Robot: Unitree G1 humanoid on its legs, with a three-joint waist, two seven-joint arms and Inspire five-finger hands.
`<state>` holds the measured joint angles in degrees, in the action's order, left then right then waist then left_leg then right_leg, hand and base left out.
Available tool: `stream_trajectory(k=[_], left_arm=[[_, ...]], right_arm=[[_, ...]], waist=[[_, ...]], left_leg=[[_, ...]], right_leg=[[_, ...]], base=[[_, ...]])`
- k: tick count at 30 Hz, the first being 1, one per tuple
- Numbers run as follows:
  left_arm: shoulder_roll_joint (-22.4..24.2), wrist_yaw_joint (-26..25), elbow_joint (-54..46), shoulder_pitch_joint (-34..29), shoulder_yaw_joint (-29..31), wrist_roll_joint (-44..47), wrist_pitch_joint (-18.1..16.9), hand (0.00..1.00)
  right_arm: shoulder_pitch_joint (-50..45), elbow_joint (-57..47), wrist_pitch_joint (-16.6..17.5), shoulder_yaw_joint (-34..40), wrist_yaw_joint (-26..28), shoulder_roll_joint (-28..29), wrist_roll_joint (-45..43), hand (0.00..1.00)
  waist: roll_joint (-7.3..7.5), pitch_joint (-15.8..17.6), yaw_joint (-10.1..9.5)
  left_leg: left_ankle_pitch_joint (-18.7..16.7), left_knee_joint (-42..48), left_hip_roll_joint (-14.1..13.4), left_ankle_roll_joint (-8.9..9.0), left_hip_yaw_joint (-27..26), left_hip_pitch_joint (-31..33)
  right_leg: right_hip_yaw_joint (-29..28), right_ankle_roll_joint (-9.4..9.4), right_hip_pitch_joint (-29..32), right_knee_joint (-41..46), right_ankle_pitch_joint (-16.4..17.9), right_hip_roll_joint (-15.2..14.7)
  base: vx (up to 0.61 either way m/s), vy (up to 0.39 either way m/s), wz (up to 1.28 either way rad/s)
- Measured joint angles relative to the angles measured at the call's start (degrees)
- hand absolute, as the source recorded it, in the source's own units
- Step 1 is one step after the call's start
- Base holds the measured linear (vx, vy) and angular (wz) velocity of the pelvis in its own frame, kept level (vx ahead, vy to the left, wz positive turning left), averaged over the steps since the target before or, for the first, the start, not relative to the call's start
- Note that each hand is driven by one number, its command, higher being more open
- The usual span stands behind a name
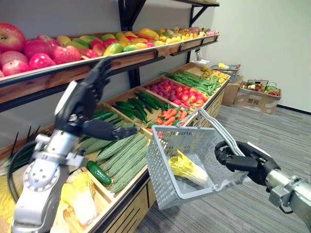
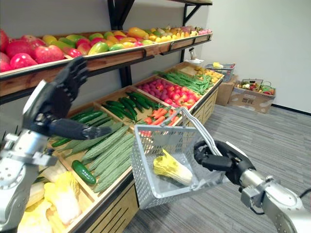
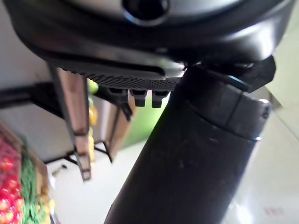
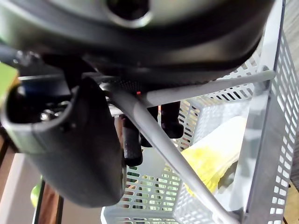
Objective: Pick vegetable in the basket
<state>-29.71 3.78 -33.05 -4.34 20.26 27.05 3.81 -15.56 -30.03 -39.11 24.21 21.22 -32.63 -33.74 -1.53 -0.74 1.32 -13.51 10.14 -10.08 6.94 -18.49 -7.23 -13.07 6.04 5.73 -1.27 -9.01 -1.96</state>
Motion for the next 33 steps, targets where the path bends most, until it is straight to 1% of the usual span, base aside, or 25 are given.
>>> stream_trajectory(k=[2,3,4,6,8,11,13,14,15,17,18,20,21,22,23,24,26,28,29,30,32,33], left_arm=[[5.6,-2.4,2.8,-4.8,5.5,0.7,0.0,1.0],[6.8,-3.0,3.6,-5.9,6.8,1.0,0.0,1.0],[8.9,-3.5,4.6,-7.7,8.8,2.0,-0.5,1.0],[14.6,-5.0,6.7,-11.4,13.8,2.8,-2.6,1.0],[17.5,-5.6,9.4,-13.1,16.6,4.5,-5.1,1.0],[20.1,-7.7,14.3,-13.5,20.6,6.8,-8.6,1.0],[22.2,-11.6,19.0,-13.4,24.5,7.3,-13.2,1.0],[22.8,-12.6,20.2,-13.4,25.5,7.4,-14.0,1.0],[23.6,-14.1,22.3,-13.2,26.6,8.0,-15.7,1.0],[26.2,-19.3,27.5,-13.4,29.2,8.4,-20.7,1.0],[26.9,-21.1,28.8,-13.3,29.9,8.4,-21.8,1.0],[30.3,-29.3,33.4,-13.4,32.3,8.3,-26.0,1.0],[31.2,-31.1,34.7,-13.5,32.7,8.3,-27.0,1.0],[32.9,-34.8,37.1,-13.6,33.1,8.1,-28.9,1.0],[34.3,-37.7,39.0,-13.8,33.1,7.4,-30.0,1.0],[34.5,-40.1,41.8,-14.2,32.6,7.1,-31.2,1.0],[34.6,-43.5,48.7,-14.5,32.8,10.1,-33.9,1.0],[34.6,-44.4,52.8,-14.6,33.0,13.3,-35.6,1.0],[34.6,-44.4,56.8,-14.5,32.9,15.7,-36.7,1.0],[34.7,-44.2,59.5,-14.5,32.7,16.5,-37.1,1.0],[34.7,-42.7,64.7,-14.2,31.7,18.9,-37.4,1.0],[34.6,-40.5,68.2,-14.0,30.6,21.3,-37.4,1.0]], right_arm=[[-2.2,1.8,0.2,1.5,-1.0,2.6,0.5,0.0],[-2.6,2.3,0.2,1.9,-1.4,3.4,0.7,0.0],[-3.2,2.9,0.5,2.3,-2.2,4.6,1.3,0.0],[-3.6,5.8,1.3,3.9,-4.2,8.6,2.3,0.0],[-3.6,8.3,2.1,4.4,-6.1,11.0,2.6,0.0],[-4.0,11.0,3.5,5.0,-8.6,13.8,2.8,0.0],[-4.4,13.0,4.6,5.0,-10.2,16.9,3.5,0.0],[-4.5,13.5,4.8,5.0,-10.5,17.8,3.8,0.0],[-5.2,14.1,5.4,5.0,-11.2,19.3,4.4,0.0],[-7.1,15.8,6.6,4.8,-12.9,22.8,4.4,0.0],[-7.5,16.2,6.7,4.6,-13.4,23.6,4.4,0.0],[-9.2,18.2,8.1,2.9,-15.8,26.4,4.4,0.0],[-9.5,18.9,8.5,2.5,-16.5,27.0,4.4,0.0],[-10.3,20.6,9.2,1.8,-17.6,28.1,4.4,0.0],[-10.7,22.2,9.9,1.3,-18.5,28.9,4.4,0.0],[-10.9,24.0,10.6,1.1,-19.2,29.8,4.4,0.0],[-10.9,29.3,12.5,0.8,-20.3,31.3,4.3,0.0],[-11.0,32.3,13.9,0.8,-21.4,32.1,4.3,0.0],[-11.0,35.2,15.8,0.7,-22.3,32.6,4.0,0.0],[-11.0,37.0,16.8,0.6,-22.9,32.7,3.6,0.0],[-10.9,41.3,19.8,-0.1,-24.2,32.7,3.1,0.0],[-10.9,44.2,21.3,-0.8,-24.9,32.7,2.5,0.0]], waist=[[0.31,0.3,-0.46],[0.38,0.3,-0.68],[0.47,0.4,-0.82],[0.95,0.7,-1.19],[1.07,0.8,-1.34],[0.99,0.8,-1.85],[0.94,0.8,-2.0],[0.9,0.8,-2.01],[0.83,0.9,-2.0],[0.76,0.9,-2.56],[0.76,0.9,-2.72],[0.78,0.8,-3.12],[0.78,0.8,-3.18],[0.78,0.8,-3.4],[0.79,0.8,-3.71],[0.83,0.6,-4.08],[0.99,0.4,-4.13],[0.99,0.2,-4.2],[1.01,0.2,-4.21],[1.03,0.1,-4.19],[1.11,0.1,-4.14],[1.13,0.1,-4.1]], left_leg=[[0.2,-0.2,0.0,-0.06,0.9,0.4],[0.2,-0.4,0.0,-0.07,1.2,0.4],[0.4,-0.6,0.1,-0.09,1.6,0.5],[0.8,-1.1,0.2,-0.17,2.4,0.8],[0.9,-1.1,0.3,-0.27,3.6,1.4],[1.0,-1.2,0.3,-0.32,4.8,1.3],[1.0,-1.1,0.3,-0.42,5.4,1.3],[1.0,-1.1,0.3,-0.42,5.6,1.3],[1.0,-1.1,0.3,-0.45,6.2,1.2],[1.0,-1.1,0.3,-0.54,7.0,1.2],[1.0,-1.1,0.3,-0.55,7.1,1.2],[1.0,-1.1,0.3,-0.59,7.8,1.4],[1.0,-1.1,0.3,-0.6,8.0,1.4],[1.0,-1.1,0.3,-0.6,8.4,1.3],[1.1,-1.2,0.3,-0.61,8.9,1.2],[1.1,-1.2,0.3,-0.61,9.3,1.2],[1.1,-1.4,0.2,-0.62,10.2,1.2],[1.1,-1.6,0.2,-0.64,10.4,1.1],[1.2,-1.8,0.3,-0.71,10.6,1.2],[1.2,-1.8,0.2,-0.71,10.6,1.2],[1.3,-2.0,0.3,-0.68,11.0,1.2],[1.4,-2.1,0.3,-0.62,11.1,1.1]], right_leg=[[0.9,-0.13,0.0,0.0,0.3,-0.2],[1.1,-0.12,0.0,0.0,0.4,-0.2],[1.5,-0.1,0.0,0.0,0.5,-0.3],[2.3,-0.14,-0.1,0.0,0.8,-0.5],[3.5,-0.24,-0.2,0.0,0.8,-0.8],[4.7,-0.2,-0.9,0.0,1.2,-1.0],[5.4,-0.29,-1.4,0.0,1.5,-1.3],[5.7,-0.31,-1.6,0.0,1.6,-1.3],[6.3,-0.31,-2.0,-0.1,1.8,-1.4],[7.4,-0.3,-2.7,-0.2,2.1,-1.7],[7.5,-0.3,-2.8,-0.3,2.1,-1.8],[8.4,-0.3,-3.1,-0.3,2.3,-2.0],[8.6,-0.29,-3.2,-0.3,2.4,-2.0],[9.2,-0.23,-3.7,-0.4,2.5,-2.1],[9.6,-0.18,-4.1,-0.5,2.7,-2.2],[10.0,-0.14,-4.2,-0.5,2.8,-2.2],[11.1,-0.18,-4.8,-0.5,3.3,-2.3],[11.4,-0.12,-4.9,-0.5,3.5,-2.4],[11.5,-0.14,-4.9,-0.5,3.6,-2.4],[11.6,-0.15,-4.9,-0.5,3.6,-2.4],[11.9,-0.02,-5.1,-0.5,3.8,-2.5],[12.3,0.03,-5.3,-0.5,3.9,-2.5]], base=[[0.02,0.014,0.22],[0.02,0.007,0.15],[0.03,0.006,0.19],[0.03,0.01,0.22],[0.02,0.009,0.26],[0.0,0.008,0.22],[-0.02,0.005,0.18],[-0.02,0.003,0.18],[-0.02,0.002,0.26],[-0.01,0.008,0.24],[0.0,0.008,0.15],[0.01,0.004,0.16],[0.02,0.003,0.19],[0.02,0.001,0.21],[0.03,0.002,0.23],[0.02,-0.004,0.26],[0.01,-0.008,0.24],[0.01,-0.003,0.1],[0.01,-0.002,0.06],[0.01,-0.002,0.06],[0.02,-0.003,0.09],[0.01,-0.006,0.13]])
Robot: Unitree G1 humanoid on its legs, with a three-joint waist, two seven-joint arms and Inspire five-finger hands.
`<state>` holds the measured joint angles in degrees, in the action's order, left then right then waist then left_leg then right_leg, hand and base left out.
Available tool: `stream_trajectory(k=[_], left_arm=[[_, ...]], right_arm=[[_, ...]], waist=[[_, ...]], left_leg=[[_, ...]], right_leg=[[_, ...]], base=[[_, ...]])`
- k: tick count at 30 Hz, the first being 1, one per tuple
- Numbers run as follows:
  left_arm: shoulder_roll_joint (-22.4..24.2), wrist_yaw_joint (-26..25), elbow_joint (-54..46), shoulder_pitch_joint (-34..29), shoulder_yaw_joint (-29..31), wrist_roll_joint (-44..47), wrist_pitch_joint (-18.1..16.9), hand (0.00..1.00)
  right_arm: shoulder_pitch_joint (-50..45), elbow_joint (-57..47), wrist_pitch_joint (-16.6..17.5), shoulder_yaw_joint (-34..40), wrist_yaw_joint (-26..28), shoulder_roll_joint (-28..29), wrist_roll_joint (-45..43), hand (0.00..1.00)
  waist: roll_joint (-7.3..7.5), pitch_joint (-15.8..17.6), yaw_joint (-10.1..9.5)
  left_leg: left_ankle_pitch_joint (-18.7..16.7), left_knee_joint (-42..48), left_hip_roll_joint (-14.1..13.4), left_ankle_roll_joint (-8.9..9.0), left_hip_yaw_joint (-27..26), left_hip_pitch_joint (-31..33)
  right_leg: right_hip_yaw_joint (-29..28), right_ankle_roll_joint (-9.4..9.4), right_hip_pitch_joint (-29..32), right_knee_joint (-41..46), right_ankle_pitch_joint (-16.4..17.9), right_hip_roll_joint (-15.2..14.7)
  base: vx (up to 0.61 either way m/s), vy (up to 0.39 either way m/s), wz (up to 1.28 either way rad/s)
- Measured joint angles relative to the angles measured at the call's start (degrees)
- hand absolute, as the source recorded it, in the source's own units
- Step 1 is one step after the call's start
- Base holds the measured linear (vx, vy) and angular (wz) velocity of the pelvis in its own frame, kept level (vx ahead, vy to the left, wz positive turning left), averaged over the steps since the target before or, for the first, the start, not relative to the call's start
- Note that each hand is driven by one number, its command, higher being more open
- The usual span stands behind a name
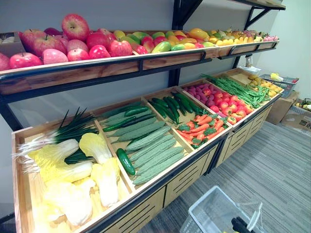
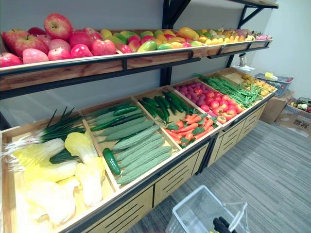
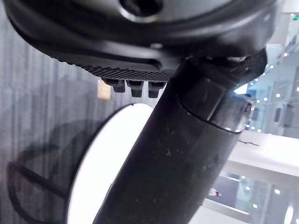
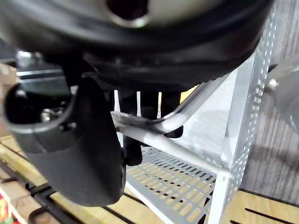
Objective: Pick vegetable in the basket
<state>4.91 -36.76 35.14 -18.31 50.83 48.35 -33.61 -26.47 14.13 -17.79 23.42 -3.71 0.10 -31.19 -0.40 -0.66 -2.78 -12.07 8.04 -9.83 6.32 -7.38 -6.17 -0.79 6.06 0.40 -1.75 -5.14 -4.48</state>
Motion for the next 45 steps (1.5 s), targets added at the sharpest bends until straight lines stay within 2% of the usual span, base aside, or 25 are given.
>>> stream_trajectory(k=[4,6,10,14,22,24,30,34,35,37,38,39,40,41,43,45], left_arm=[[0.0,6.2,10.1,1.1,-4.0,5.1,2.6,1.0],[0.1,10.3,15.7,2.0,-6.7,7.9,6.3,1.0],[0.2,13.7,22.6,4.6,-9.5,14.0,10.5,1.0],[0.3,16.8,26.0,6.0,-12.4,13.5,14.6,1.0],[-1.6,29.3,26.9,8.1,-25.1,0.7,23.2,1.0],[-3.3,33.1,27.0,8.9,-28.6,-3.9,27.3,1.0],[-5.6,36.9,27.1,10.2,-33.7,-17.1,30.7,1.0],[-7.0,40.0,27.1,10.7,-35.0,-25.6,32.8,1.0],[-7.2,40.9,26.9,11.0,-35.0,-27.7,33.7,1.0],[-8.5,43.3,27.0,12.4,-35.5,-32.9,37.0,1.0],[-8.9,43.6,27.0,12.7,-36.4,-33.9,37.9,1.0],[-9.2,44.1,26.8,13.1,-37.2,-35.2,39.0,1.0],[-9.3,44.3,26.7,13.0,-37.2,-35.4,39.2,1.0],[-9.8,44.7,26.6,13.0,-37.7,-35.6,40.0,1.0],[-10.3,44.7,26.4,13.1,-39.2,-35.7,40.8,1.0],[-10.5,44.8,26.2,13.4,-40.4,-36.0,42.0,1.0]], right_arm=[[2.4,12.3,4.1,-0.3,-0.8,0.1,-0.4,0.0],[3.5,17.3,8.7,0.1,-0.8,0.6,-0.5,0.0],[6.6,26.8,12.9,2.2,-0.7,0.7,-0.8,0.0],[7.4,32.2,14.5,2.2,-0.1,0.9,-1.1,0.0],[11.0,38.5,17.7,-1.6,1.7,0.7,-0.8,0.0],[11.8,38.6,18.1,-2.4,1.8,0.3,-0.4,0.0],[12.3,38.7,18.1,-4.2,1.8,-0.5,-0.4,0.0],[12.5,38.7,18.0,-4.4,1.9,-0.7,-0.3,0.0],[12.7,38.7,18.0,-4.4,2.2,-0.8,-0.2,0.0],[14.4,38.7,18.1,-4.4,2.4,-0.7,2.0,0.0],[14.7,38.7,18.1,-4.4,2.4,-0.7,2.0,0.0],[15.2,38.7,18.3,-4.2,2.4,-0.8,2.2,0.0],[15.3,38.7,18.4,-4.2,2.4,-1.0,2.3,0.0],[15.7,38.7,17.9,-4.4,2.4,-1.2,3.1,0.0],[15.7,39.1,17.4,-4.2,2.4,-1.0,3.8,0.0],[15.8,39.8,16.7,-4.2,2.1,-1.4,3.8,0.0]], waist=[[0.11,-0.1,-0.01],[0.09,-0.1,0.02],[0.16,0.1,0.04],[-0.27,0.6,0.05],[-0.55,2.3,0.19],[-0.46,3.6,0.28],[-0.32,4.6,0.92],[-0.13,4.8,1.58],[-0.24,5.1,1.54],[-0.8,6.9,1.74],[-0.77,7.4,2.01],[-0.58,7.9,2.72],[-1.04,8.2,2.84],[-0.84,8.2,2.83],[-0.65,8.3,2.85],[-0.77,8.5,3.06]], left_leg=[[0.6,-1.6,0.0,0.16,0.3,-1.4],[0.8,-2.0,0.1,0.19,0.2,-1.6],[1.1,-2.9,-0.1,0.39,0.1,-2.0],[1.4,-4.0,-0.3,0.59,-0.5,-2.9],[1.3,-4.1,-0.4,0.68,-3.1,-4.1],[0.9,-4.1,-0.5,0.85,-4.9,-5.0],[-0.7,-3.0,-1.5,1.52,-10.6,-6.5],[-2.0,-1.6,-2.3,1.96,-14.5,-7.1],[-2.2,-1.4,-2.6,2.11,-16.2,-7.8],[-2.3,-0.9,-3.2,2.18,-22.2,-9.6],[-2.3,-0.9,-3.5,2.18,-23.3,-10.0],[-2.3,-0.9,-3.8,2.18,-25.4,-10.8],[-2.3,-0.9,-3.9,2.18,-26.4,-11.1],[-2.3,-0.8,-4.4,2.17,-28.5,-11.8],[-2.3,-0.6,-4.8,2.11,-29.5,-12.6],[-1.7,0.2,-5.2,1.21,-29.5,-13.1]], right_leg=[[0.6,0.02,-1.0,-0.1,0.3,-0.1],[0.6,0.02,-1.1,-0.2,0.4,-0.1],[0.5,-0.01,-1.1,-0.3,0.4,0.2],[0.0,-0.07,-1.1,-0.3,0.4,0.6],[-2.5,-0.08,-0.4,0.3,0.4,1.2],[-4.2,-0.06,-0.1,0.7,0.3,1.7],[-9.2,-0.27,1.8,1.7,-0.2,3.8],[-11.2,-0.7,3.6,2.9,-0.6,5.5],[-9.9,-1.31,4.2,3.0,-1.4,6.1],[-2.3,-4.21,5.2,3.2,-3.2,7.0],[-0.3,-5.11,5.4,3.3,-2.7,6.7],[7.3,-6.85,5.8,4.3,-1.1,5.3],[10.5,-7.01,6.1,4.8,-1.0,4.7],[15.1,-7.01,6.6,5.2,-1.0,4.2],[16.2,-7.14,6.7,5.2,-2.1,4.7],[14.5,-7.33,6.7,5.0,-2.8,5.6]], base=[[0.0,-0.005,0.07],[0.0,0.0,0.0],[0.0,0.0,0.0],[0.02,-0.005,-0.07],[0.0,0.003,-0.16],[-0.01,0.012,-0.38],[0.01,0.012,-0.48],[0.01,0.011,-0.52],[0.0,-0.005,-1.01],[-0.04,-0.039,-1.22],[-0.07,-0.055,-0.98],[-0.03,-0.008,-0.68],[-0.01,-0.005,-1.01],[0.04,0.01,-0.83],[0.08,-0.042,-0.74],[0.08,-0.066,-0.55]])
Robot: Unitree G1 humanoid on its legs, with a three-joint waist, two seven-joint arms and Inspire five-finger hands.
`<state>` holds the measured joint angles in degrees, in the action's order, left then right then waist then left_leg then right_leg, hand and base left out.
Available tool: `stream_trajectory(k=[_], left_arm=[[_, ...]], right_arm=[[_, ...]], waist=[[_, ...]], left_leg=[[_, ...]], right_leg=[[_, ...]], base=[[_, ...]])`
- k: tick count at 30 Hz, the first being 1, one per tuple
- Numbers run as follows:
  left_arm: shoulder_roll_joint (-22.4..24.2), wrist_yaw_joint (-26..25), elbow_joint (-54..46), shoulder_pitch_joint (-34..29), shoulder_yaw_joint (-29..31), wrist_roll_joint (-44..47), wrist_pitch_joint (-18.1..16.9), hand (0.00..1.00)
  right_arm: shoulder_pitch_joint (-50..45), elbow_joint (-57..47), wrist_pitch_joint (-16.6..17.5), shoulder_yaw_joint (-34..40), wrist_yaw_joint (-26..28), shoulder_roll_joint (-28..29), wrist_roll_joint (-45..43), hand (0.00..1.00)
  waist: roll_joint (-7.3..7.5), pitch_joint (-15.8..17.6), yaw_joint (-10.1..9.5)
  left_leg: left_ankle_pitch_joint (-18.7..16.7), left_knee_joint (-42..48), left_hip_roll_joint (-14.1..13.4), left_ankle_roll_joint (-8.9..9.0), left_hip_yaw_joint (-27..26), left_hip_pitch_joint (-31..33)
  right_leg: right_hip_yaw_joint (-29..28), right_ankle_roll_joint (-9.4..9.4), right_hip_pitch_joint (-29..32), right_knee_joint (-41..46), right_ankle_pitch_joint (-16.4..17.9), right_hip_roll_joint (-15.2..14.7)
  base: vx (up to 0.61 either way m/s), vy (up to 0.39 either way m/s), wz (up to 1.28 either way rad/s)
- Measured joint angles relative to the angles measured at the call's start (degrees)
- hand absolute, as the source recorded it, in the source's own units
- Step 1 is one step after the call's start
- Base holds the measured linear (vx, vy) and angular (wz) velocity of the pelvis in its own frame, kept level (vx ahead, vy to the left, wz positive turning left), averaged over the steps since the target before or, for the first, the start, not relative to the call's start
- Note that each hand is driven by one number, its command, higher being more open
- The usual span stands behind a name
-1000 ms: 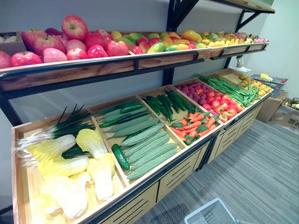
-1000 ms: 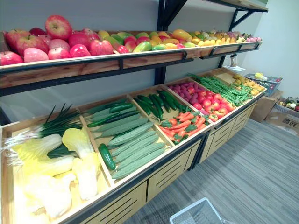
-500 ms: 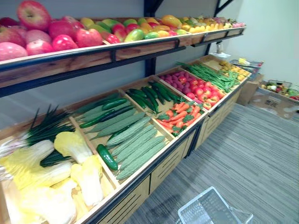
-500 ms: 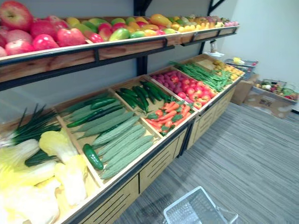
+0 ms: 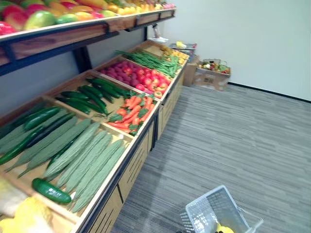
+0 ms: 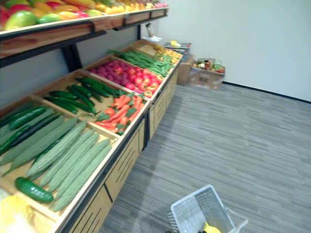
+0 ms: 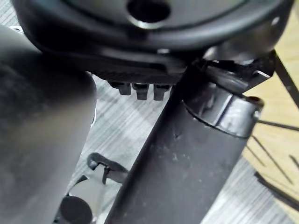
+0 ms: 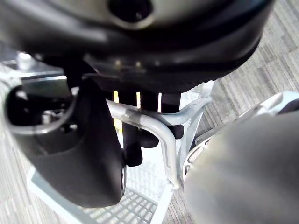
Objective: Pick vegetable in the basket
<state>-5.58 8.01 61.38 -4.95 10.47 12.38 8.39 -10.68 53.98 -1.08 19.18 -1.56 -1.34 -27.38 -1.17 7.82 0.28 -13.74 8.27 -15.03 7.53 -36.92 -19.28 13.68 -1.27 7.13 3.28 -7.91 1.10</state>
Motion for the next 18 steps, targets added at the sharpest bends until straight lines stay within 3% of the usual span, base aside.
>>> stream_trajectory(k=[3,8,11,15,17,18], left_arm=[[-0.3,0.5,-0.3,0.4,-0.7,-1.2,1.9,1.0],[-0.9,3.5,-0.2,1.8,-1.6,-8.7,3.1,1.0],[-2.6,3.8,0.8,3.3,-6.0,-9.8,3.7,1.0],[-4.1,2.8,1.4,4.8,-8.0,-9.7,5.4,1.0],[-5.0,2.3,1.4,4.9,-9.4,-9.4,5.3,1.0],[-5.0,2.0,1.6,4.9,-9.5,-7.9,4.3,1.0]], right_arm=[[-0.3,2.3,-0.2,-0.1,-1.6,-0.8,-0.9,0.0],[-1.4,4.4,-0.2,-0.1,-2.9,-0.8,-4.4,0.0],[-1.3,5.4,0.0,0.0,-2.8,-0.9,-4.5,0.0],[-1.3,5.6,-0.2,-0.1,-2.7,0.3,-5.1,0.0],[-1.3,6.4,-0.7,-0.1,-2.7,0.4,-6.5,0.0],[-0.9,7.3,-1.0,-0.1,-2.4,-0.7,-6.4,0.0]], waist=[[0.35,0.2,0.3],[0.55,0.1,0.65],[1.06,0.2,1.49],[3.51,-0.4,2.83],[4.9,-0.5,3.12],[5.12,-0.4,2.88]], left_leg=[[1.6,1.9,0.6,-0.93,0.5,0.2],[2.3,0.3,1.4,0.07,3.0,0.4],[2.6,-1.2,2.2,0.55,3.3,0.8],[2.7,2.3,1.7,0.68,5.4,4.6],[2.4,9.6,1.1,-0.22,11.6,7.8],[-1.1,9.4,2.8,-1.76,17.6,8.5]], right_leg=[[-1.4,0.02,-0.4,-0.3,-0.1,-0.4],[-0.8,0.59,-1.5,-3.3,-1.5,-0.5],[-0.8,0.55,-1.1,-4.7,-2.5,-0.7],[-1.0,-0.07,2.1,-2.9,-2.1,-1.2],[-2.8,-0.63,2.0,-2.8,-2.0,-1.6],[-4.5,-0.71,1.7,-3.2,-2.0,-1.5]], base=[[0.03,-0.058,-0.24],[-0.05,-0.003,0.09],[-0.08,0.022,0.0],[-0.07,-0.038,-0.04],[-0.06,-0.082,-0.29],[-0.09,-0.012,-0.53]])
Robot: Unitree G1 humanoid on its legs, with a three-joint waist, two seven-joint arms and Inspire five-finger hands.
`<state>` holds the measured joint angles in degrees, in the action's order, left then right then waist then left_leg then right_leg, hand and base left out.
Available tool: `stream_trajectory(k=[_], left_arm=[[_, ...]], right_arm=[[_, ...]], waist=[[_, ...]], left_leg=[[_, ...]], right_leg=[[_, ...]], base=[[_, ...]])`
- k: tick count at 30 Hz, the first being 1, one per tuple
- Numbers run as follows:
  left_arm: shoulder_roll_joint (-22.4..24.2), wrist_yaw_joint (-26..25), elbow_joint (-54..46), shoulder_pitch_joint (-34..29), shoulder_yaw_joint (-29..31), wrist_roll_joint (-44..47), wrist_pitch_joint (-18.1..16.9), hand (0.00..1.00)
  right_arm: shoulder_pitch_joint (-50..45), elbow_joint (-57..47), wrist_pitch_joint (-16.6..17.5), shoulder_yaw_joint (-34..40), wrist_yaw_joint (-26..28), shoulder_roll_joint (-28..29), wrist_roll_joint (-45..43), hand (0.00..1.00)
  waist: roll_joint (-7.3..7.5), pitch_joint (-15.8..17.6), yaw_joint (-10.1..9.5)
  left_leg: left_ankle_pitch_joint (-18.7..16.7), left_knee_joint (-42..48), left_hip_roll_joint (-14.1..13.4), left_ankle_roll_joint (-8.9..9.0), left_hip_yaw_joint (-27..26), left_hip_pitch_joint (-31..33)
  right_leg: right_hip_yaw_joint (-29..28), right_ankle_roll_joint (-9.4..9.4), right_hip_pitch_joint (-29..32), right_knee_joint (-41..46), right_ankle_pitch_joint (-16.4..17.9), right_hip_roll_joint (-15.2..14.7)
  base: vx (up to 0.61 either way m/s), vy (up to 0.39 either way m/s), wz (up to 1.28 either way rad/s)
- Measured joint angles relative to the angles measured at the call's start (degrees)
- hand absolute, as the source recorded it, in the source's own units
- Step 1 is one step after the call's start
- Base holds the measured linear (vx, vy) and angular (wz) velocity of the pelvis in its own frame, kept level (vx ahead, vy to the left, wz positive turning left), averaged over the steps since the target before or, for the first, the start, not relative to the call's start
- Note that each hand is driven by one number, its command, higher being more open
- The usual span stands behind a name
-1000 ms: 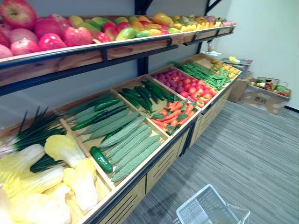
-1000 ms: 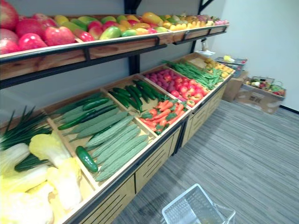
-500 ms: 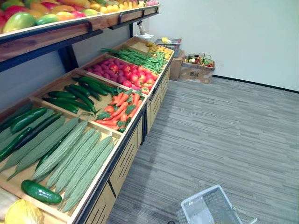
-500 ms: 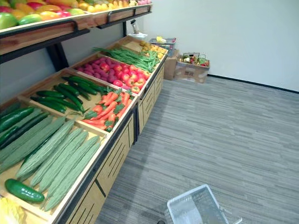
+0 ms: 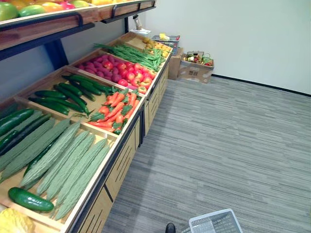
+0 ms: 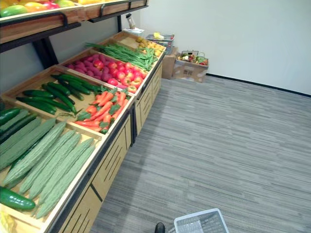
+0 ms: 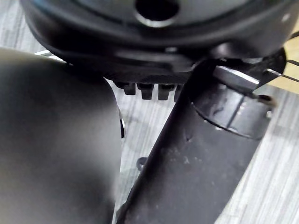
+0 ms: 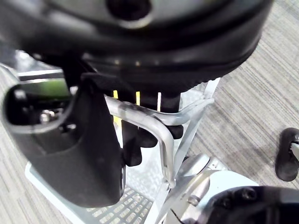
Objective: Pick vegetable in the basket
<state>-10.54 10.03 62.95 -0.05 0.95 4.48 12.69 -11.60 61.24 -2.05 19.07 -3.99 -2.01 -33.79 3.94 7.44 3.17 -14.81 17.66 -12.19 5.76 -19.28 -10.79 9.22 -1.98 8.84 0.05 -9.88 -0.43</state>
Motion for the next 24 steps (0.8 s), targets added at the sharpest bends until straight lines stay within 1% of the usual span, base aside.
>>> stream_trajectory(k=[1,2,3,4,5,6,7,8,9,10,11,12,13,14,15,16,17,18,19,20,21,23,24], left_arm=[[0.6,-0.2,0.2,-0.1,0.0,0.9,-0.5,1.0],[1.4,-1.1,0.3,-0.2,0.0,2.3,-1.8,1.0],[1.9,-1.4,0.3,-0.3,0.2,3.4,-2.6,1.0],[1.9,-2.2,0.1,-0.8,1.0,4.7,-4.0,1.0],[2.3,-2.5,0.2,-1.4,1.9,5.0,-4.4,1.0],[3.1,-3.2,0.4,-2.3,3.6,5.1,-5.1,1.0],[3.3,-3.7,0.3,-3.1,6.7,5.9,-5.7,1.0],[3.3,-3.8,-0.1,-3.6,10.7,7.6,-6.2,1.0],[3.2,-3.7,-0.4,-3.8,12.1,8.2,-6.4,1.0],[3.2,-3.7,-0.5,-3.9,13.6,8.7,-6.7,1.0],[3.4,-3.7,-1.0,-4.4,14.7,8.7,-7.4,1.0],[3.9,-3.7,-1.0,-4.8,15.2,8.6,-7.5,1.0],[5.4,-3.8,-0.7,-5.9,16.2,8.4,-7.6,1.0],[5.2,-3.7,0.1,-6.8,18.3,8.1,-7.3,1.0],[5.3,-3.7,0.4,-7.2,18.6,7.7,-6.7,1.0],[5.7,-3.2,0.4,-7.6,18.7,7.0,-6.3,1.0],[5.2,-2.0,0.5,-7.5,18.5,7.0,-6.2,1.0],[4.9,-1.7,0.5,-7.3,18.3,6.9,-6.2,1.0],[4.4,-1.6,0.6,-6.9,17.6,6.8,-6.0,1.0],[4.1,-1.7,1.5,-6.1,17.1,6.9,-5.7,1.0],[4.0,-1.9,1.8,-5.9,16.7,7.0,-5.5,1.0],[3.7,-2.2,2.6,-5.5,14.9,7.3,-5.1,1.0],[3.5,-2.3,3.1,-5.2,13.6,7.3,-5.1,1.0]], right_arm=[[0.2,0.4,-0.1,0.0,0.2,-0.8,0.1,0.0],[0.5,0.6,-0.4,0.0,0.7,-2.0,0.6,0.0],[0.9,0.5,-0.6,0.0,1.3,-2.7,1.2,0.0],[1.2,0.5,-0.9,0.0,1.8,-2.7,1.6,0.0],[1.3,0.2,-1.1,-0.2,2.3,-2.8,1.6,0.0],[1.4,-0.1,-1.4,-0.4,2.9,-3.1,1.6,0.0],[1.3,-0.2,-1.6,-0.8,3.0,-3.5,1.5,0.0],[0.6,-0.4,-1.7,-2.1,3.1,-3.7,0.8,0.0],[0.6,-0.6,-1.7,-2.4,3.2,-3.7,0.1,0.0],[0.9,-1.2,-1.5,-2.6,3.4,-3.6,-0.2,0.0],[1.4,-2.4,-1.1,-2.3,3.8,-4.0,-0.1,0.0],[1.7,-2.8,-0.7,-2.2,4.0,-4.3,-0.2,0.0],[1.9,-4.3,-0.1,-2.1,4.7,-5.3,-0.2,0.0],[2.0,-4.3,0.5,-1.4,5.2,-4.5,-0.1,0.0],[1.2,-4.3,0.5,-0.4,5.3,-4.1,-0.1,0.0],[0.1,-4.3,0.8,0.3,5.4,-3.5,-0.1,0.0],[-1.0,-4.0,0.9,0.6,5.6,-2.6,0.0,0.0],[-1.4,-3.4,0.8,0.7,5.8,-2.2,0.1,0.0],[-1.6,-1.6,0.7,1.7,6.1,-1.8,0.2,0.0],[-1.8,0.5,0.6,2.5,6.1,-1.9,1.0,0.0],[-1.9,1.5,0.6,2.6,6.1,-2.1,1.4,0.0],[-1.8,3.3,0.5,4.4,6.2,-2.2,1.9,0.0],[-1.5,3.9,0.5,4.8,6.2,-2.4,2.1,0.0]], waist=[[-0.46,-0.1,-0.05],[-1.51,-0.5,-0.04],[-2.23,-0.4,-0.08],[-3.05,-0.6,-0.73],[-3.32,-1.3,-0.77],[-3.81,-1.0,-0.9],[-4.36,-0.6,-1.05],[-3.22,-0.2,-1.0],[-2.1,-0.6,-1.24],[-0.92,-0.4,-2.16],[-1.62,0.1,-2.74],[-2.86,0.1,-2.76],[-7.03,0.3,-3.25],[-5.66,1.4,-3.48],[-5.76,0.8,-2.78],[-5.38,0.2,-2.48],[-4.21,-0.4,-2.51],[-3.96,-0.6,-2.47],[-3.56,-0.6,-2.33],[-3.62,-0.7,-2.23],[-3.7,-0.7,-2.21],[-4.43,-1.3,-1.75],[-4.73,-1.5,-1.34]], left_leg=[[-1.5,-1.1,1.2,-0.14,2.7,0.4],[-2.6,-2.8,2.8,-1.36,6.1,2.1],[-3.2,-4.6,3.8,-2.16,7.8,3.5],[-4.1,-4.9,4.2,-2.11,7.7,3.3],[-4.0,-5.8,3.8,-2.16,6.8,3.4],[-3.2,-6.3,3.2,-0.96,4.8,2.6],[-2.7,-4.9,2.9,-0.23,4.1,1.9],[-2.5,4.8,4.0,-0.68,7.5,5.4],[-0.9,10.8,5.0,-2.81,9.9,8.4],[-2.2,13.7,7.3,-4.65,13.1,11.6],[-4.5,8.5,8.8,-5.35,15.1,12.4],[-4.3,5.3,8.1,-5.53,15.3,12.9],[-1.4,0.9,4.2,-3.47,14.4,13.3],[-2.0,3.6,4.5,-2.45,10.9,10.9],[-2.3,3.2,4.3,-2.32,10.8,10.2],[-2.3,1.7,4.5,-2.33,10.5,9.4],[-2.2,-1.2,5.1,-2.5,10.2,9.0],[-1.8,-2.6,5.5,-2.57,10.3,8.8],[-0.4,-5.3,5.8,-2.35,10.4,8.1],[1.6,-7.2,5.6,-2.11,10.5,7.3],[2.1,-7.8,5.5,-2.23,10.6,7.0],[2.8,-9.0,5.4,-1.65,10.8,6.7],[3.0,-9.3,5.4,-1.59,10.8,6.7]], right_leg=[[-0.8,0.01,-0.1,-0.4,0.0,0.2],[-1.7,0.24,-0.1,-1.3,-0.2,0.8],[-2.4,0.55,-0.1,-1.7,-0.4,1.6],[-3.6,1.0,-0.1,-2.7,-0.7,2.6],[-3.7,1.15,0.2,-2.9,-1.0,2.8],[-3.1,-0.43,1.9,3.9,0.5,3.3],[-3.2,-1.74,2.2,8.4,4.3,4.4],[-5.2,-1.62,2.0,10.3,5.8,4.0],[-6.8,-1.58,1.8,9.4,5.8,2.9],[-9.6,-0.99,1.4,7.4,5.5,2.1],[-12.1,-0.56,-0.6,2.9,5.7,2.2],[-12.0,0.31,-1.5,1.4,6.2,2.7],[-10.0,-0.82,0.4,7.2,8.5,5.1],[-9.9,-0.36,2.0,16.9,11.5,4.0],[-9.8,0.18,1.6,16.5,11.9,4.1],[-9.8,0.18,1.6,16.0,11.9,4.2],[-10.0,0.18,2.3,15.6,11.9,3.9],[-9.9,0.19,2.6,15.1,11.8,3.7],[-9.5,0.42,2.7,14.2,11.6,3.6],[-9.4,0.72,2.4,13.2,11.0,4.0],[-9.4,0.59,2.1,12.6,10.8,4.2],[-9.5,0.44,1.8,10.9,10.2,4.5],[-9.7,0.07,1.3,9.2,9.3,4.7]], base=[[-0.11,0.04,-0.62],[-0.09,0.049,-0.54],[-0.14,0.073,-0.77],[-0.1,0.037,-0.64],[-0.06,0.038,-0.72],[0.03,0.006,-0.5],[0.1,0.036,-0.61],[0.07,0.024,-0.52],[0.03,0.041,-0.73],[-0.08,0.022,-1.06],[-0.06,0.029,-1.14],[-0.04,0.042,-1.34],[0.04,0.096,-1.49],[0.07,0.091,-1.28],[0.11,0.065,-0.76],[0.13,0.004,-0.2],[0.13,-0.006,-0.19],[0.15,-0.029,-0.15],[0.16,-0.043,-0.06],[0.16,-0.044,-0.06],[0.17,-0.032,-0.07],[0.18,0.01,-0.04],[0.18,0.048,-0.07]])
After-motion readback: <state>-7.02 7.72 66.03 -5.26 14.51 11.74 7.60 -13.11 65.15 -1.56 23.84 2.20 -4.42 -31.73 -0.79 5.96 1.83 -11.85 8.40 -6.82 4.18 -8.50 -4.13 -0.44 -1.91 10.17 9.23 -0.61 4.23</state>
